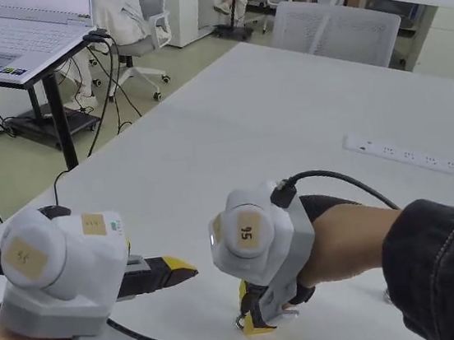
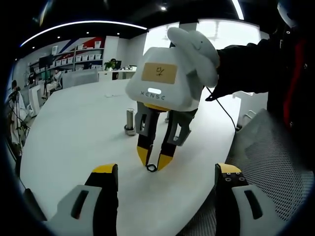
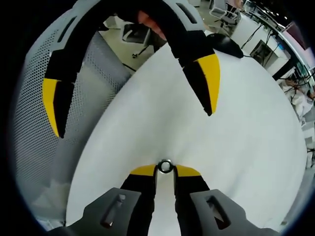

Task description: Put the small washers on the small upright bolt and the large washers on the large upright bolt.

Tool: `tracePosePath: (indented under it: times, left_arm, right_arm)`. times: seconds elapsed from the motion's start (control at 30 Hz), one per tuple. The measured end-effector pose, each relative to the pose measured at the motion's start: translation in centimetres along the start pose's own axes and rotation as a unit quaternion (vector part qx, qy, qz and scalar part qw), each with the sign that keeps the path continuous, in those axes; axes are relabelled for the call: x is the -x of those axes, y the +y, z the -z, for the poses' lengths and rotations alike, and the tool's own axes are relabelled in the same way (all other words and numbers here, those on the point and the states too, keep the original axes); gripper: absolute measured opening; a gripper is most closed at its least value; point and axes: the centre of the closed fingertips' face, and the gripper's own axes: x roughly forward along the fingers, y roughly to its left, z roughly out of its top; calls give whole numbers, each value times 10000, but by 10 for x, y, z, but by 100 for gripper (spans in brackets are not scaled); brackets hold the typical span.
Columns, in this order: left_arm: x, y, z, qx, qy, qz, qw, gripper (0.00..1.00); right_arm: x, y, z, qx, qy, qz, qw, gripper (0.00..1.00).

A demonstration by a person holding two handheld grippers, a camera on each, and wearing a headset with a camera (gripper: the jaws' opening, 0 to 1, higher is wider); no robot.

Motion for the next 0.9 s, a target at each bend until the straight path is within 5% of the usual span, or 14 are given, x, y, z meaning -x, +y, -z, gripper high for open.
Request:
tracePosePath:
  times: [0.9]
  left_arm:
    - [-4,1,-1,-22,40,58,10000,80]
  right_arm:
    - [1,0,9,-294,-95,-17,9995,13]
